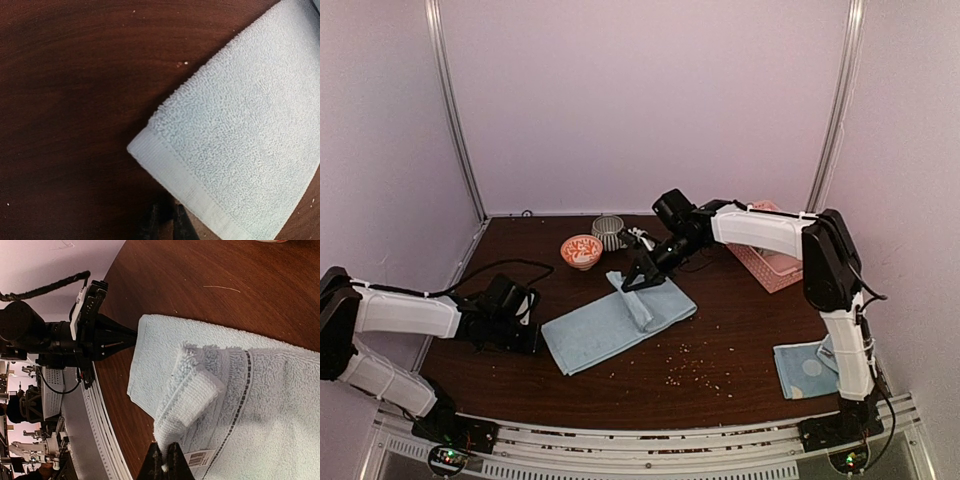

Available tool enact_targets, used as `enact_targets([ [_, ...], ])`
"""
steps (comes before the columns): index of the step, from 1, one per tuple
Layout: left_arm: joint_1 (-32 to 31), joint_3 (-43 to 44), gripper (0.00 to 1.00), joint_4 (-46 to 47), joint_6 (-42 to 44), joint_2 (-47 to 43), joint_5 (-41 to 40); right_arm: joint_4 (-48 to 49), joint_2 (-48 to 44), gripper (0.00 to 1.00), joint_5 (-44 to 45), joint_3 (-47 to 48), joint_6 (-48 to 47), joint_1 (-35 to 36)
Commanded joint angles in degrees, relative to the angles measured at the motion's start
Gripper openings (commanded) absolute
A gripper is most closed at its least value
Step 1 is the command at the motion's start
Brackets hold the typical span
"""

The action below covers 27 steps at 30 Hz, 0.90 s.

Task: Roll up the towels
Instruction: Fold the towel at the center of the board.

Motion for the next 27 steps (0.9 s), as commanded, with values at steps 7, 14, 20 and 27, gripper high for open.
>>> enact_targets([
  [7,-0.3,-0.5,0.11,2.5,-0.6,1.1,2.1,6.6,5.2,0.00,-1.9,3.9,9.1,5.1],
  [14,-0.2,-0.7,0.11,4.0,-0.7,2.6,3.0,10.4,5.8,0.00,-3.5,4.2,13.6,7.6],
  [20,-0.3,-0.6,0.11,4.4,-1.2,3.5,3.2,14.3,7.4,0.00,-4.1,5.8,18.6,9.6],
  [27,-0.2,-1.3,0.11,4.0,-1.8,1.7,2.4,18.1,10.6,0.00,-2.6,8.1,22.3,11.6],
])
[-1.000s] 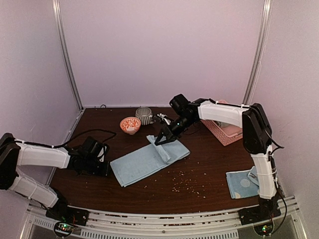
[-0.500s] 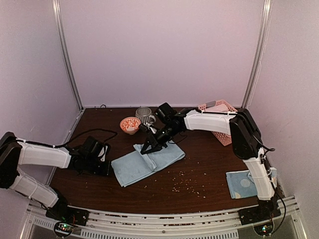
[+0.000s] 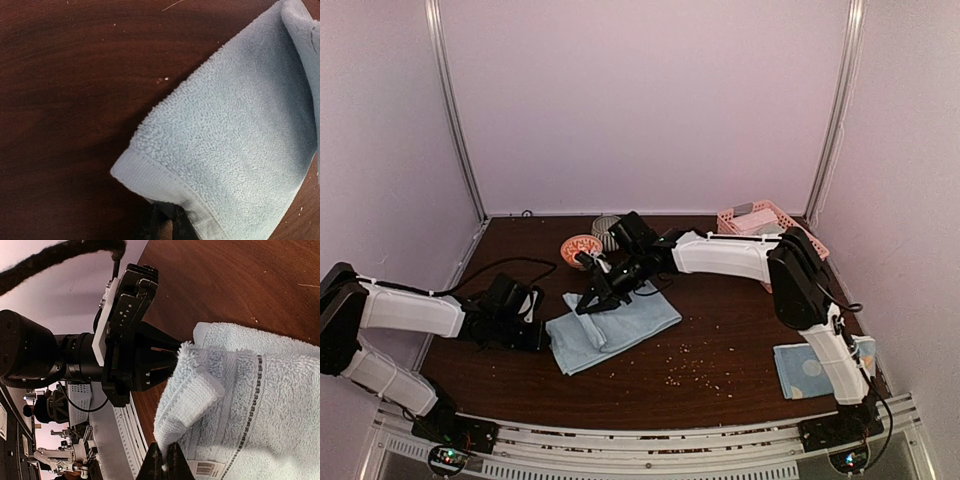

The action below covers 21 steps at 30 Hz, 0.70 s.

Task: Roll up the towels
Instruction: Fold the towel at the center of the board.

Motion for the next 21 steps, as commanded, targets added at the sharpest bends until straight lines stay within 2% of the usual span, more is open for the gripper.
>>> enact_targets([
  [1,-0.3,-1.3,0.11,-1.0,-1.0,-0.6,-0.1,4.2,2.8,0.00,0.4,3.6,3.3,1.4],
  [21,-0.3,-3.1,0.11,-0.2,-1.5,-1.3,-0.6,11.9,9.3,0.00,0.4,5.4,9.0,4.6],
])
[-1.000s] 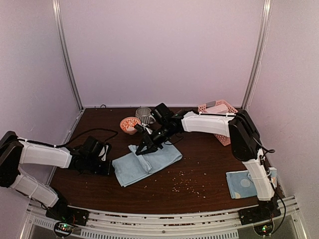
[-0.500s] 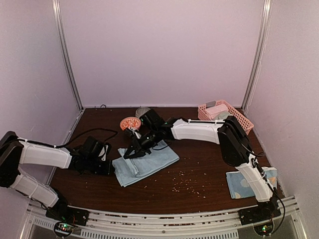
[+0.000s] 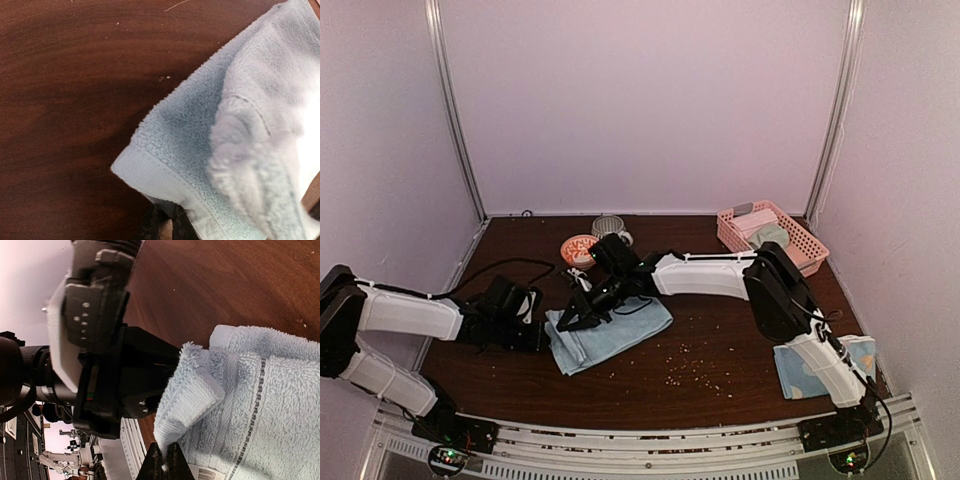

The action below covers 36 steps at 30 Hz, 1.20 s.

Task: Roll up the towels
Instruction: Fold the towel at the center of the board.

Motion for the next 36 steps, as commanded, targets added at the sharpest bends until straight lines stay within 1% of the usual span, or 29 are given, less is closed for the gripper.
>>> enact_targets([
  [1,-0.2,-1.7,0.11,-1.7,-0.6,-0.4,-0.6,2.8,3.3,0.00,0.8,2.8,0.6,0.4],
  [7,-0.2,-2.1,0.11,-2.1,-0.8,-1.8,-0.7,1.0,5.6,0.00,1.9,5.1,-2.1,0.4],
  [17,-0.3,-2.3,0.11,-2.3,-0.8,-2.3,-0.7,2.5,5.5,0.00,5.0,7.3,-2.1,0.3],
  [21,-0.2,-2.6,0.11,-2.7,-0.9,-3.1,-0.9,2.7,6.4,0.01,4.9,7.5,-2.5,0.3],
  [24,-0.2,-2.8,0.11,-3.5,-1.2,-4.4,-1.7,2.8,7.0,0.08,4.0,7.6,-2.8,0.4],
  [28,-0.2,-2.3,0.11,-6.9,-1.6,-8.3,-3.2,2.0,5.9,0.20,3.2,8.1,-4.3,0.3],
  [33,-0.3,0.9,0.11,-13.4,-2.2,-15.4,-4.8,0.0,2.8,0.26,1.8,8.1,-6.5,-1.0],
  [35,-0.3,2.8,0.11,-15.7,-2.1,-18.2,-5.7,-2.2,1.1,0.27,2.0,7.9,-9.1,-2.2],
  [36,-0.3,3.7,0.12,-16.2,-1.8,-19.2,-5.9,-4.3,0.2,0.28,3.4,7.4,-11.9,-3.3],
])
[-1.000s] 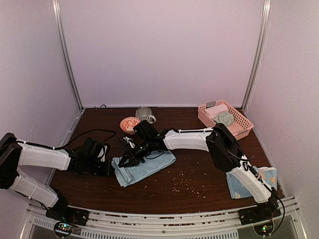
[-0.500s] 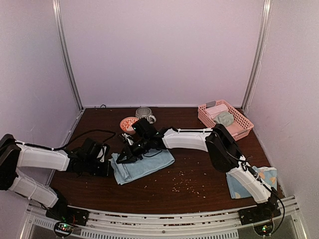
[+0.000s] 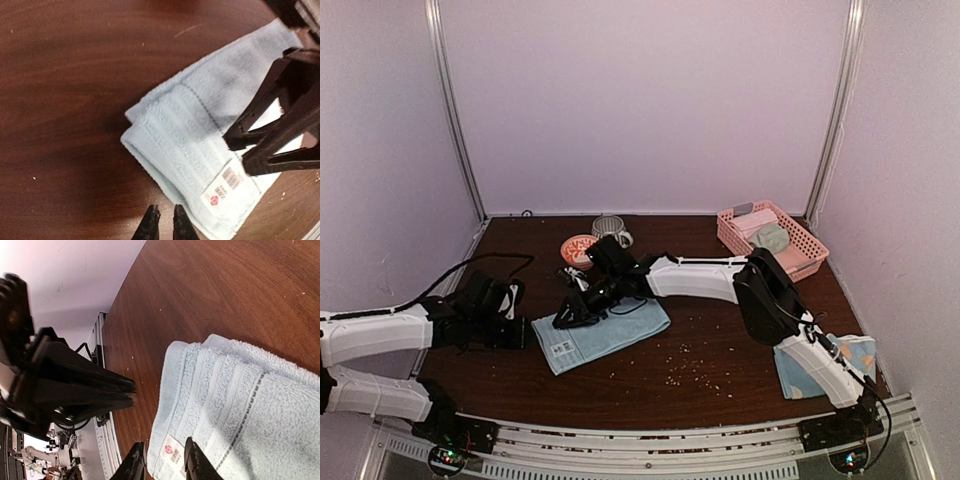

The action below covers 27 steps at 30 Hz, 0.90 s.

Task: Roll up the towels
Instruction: Fold the towel at the center of the board, then rotate the towel at the center of the board.

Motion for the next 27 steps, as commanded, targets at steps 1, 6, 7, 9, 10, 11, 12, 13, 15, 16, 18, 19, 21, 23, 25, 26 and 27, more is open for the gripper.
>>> enact_targets([
  [1,-0.2,5.3,0.12,-4.7,0.5,-4.7,-2.1,-5.9,-6.4,0.28,2.5,0.1,-8.9,-3.5],
  [6,-0.3,10.9,0.13,-4.9,4.1,1.1,1.6,-13.1,-11.0,0.24,12.3,-1.8,-20.4,-8.4],
  [7,-0.2,12.1,0.12,-4.6,4.4,3.0,2.4,-13.9,-11.9,0.24,13.9,-2.6,-22.3,-9.1],
  [9,-0.2,13.8,0.12,-3.1,5.1,6.7,3.9,-15.1,-13.8,0.23,17.4,-4.4,-25.9,-10.5],
  [10,-0.3,14.4,0.12,-1.8,5.4,8.2,4.7,-15.4,-14.6,0.23,18.5,-5.6,-27.6,-11.1],
  [11,-0.2,14.9,0.12,-0.7,5.6,9.6,5.3,-15.7,-15.2,0.22,19.1,-6.5,-29.3,-11.5],
  [12,-0.3,15.3,0.12,0.6,5.7,11.1,5.9,-15.9,-15.7,0.20,20.1,-6.7,-30.8,-11.8],
  [13,-0.3,15.7,0.12,1.8,5.9,12.5,6.5,-15.6,-16.0,0.20,21.2,-8.7,-31.7,-12.1],
  [15,-0.3,16.9,0.11,3.0,5.9,16.0,7.8,-14.3,-16.7,0.20,21.7,-11.3,-31.8,-13.0],
  [16,-0.4,17.4,0.11,3.4,6.1,17.5,8.3,-14.2,-16.6,0.20,21.3,-11.8,-31.7,-13.3],
  [18,-0.7,18.2,0.11,4.1,6.1,19.9,8.4,-14.5,-16.0,0.19,21.0,-11.8,-31.5,-13.8],
  [19,-0.8,18.3,0.11,4.4,6.0,21.0,8.5,-14.7,-15.5,0.19,20.7,-11.6,-31.4,-13.8],
  [21,-1.0,18.4,0.11,5.2,5.7,22.9,8.9,-15.3,-14.5,0.19,20.1,-11.0,-31.5,-13.8],
  [23,-1.4,18.2,0.11,6.1,5.4,24.1,9.0,-15.8,-13.6,0.19,19.6,-10.2,-31.4,-13.8],
  [25,-1.7,17.8,0.11,7.1,4.9,25.2,9.1,-16.7,-12.6,0.19,20.5,-8.9,-31.4,-13.7],
  [26,-1.9,17.5,0.11,7.7,4.7,25.8,9.2,-17.5,-12.0,0.19,21.8,-8.0,-31.5,-13.6],
  [27,-2.1,17.3,0.11,8.3,4.5,26.3,9.4,-18.2,-11.5,0.19,22.8,-7.5,-31.9,-13.5],
])
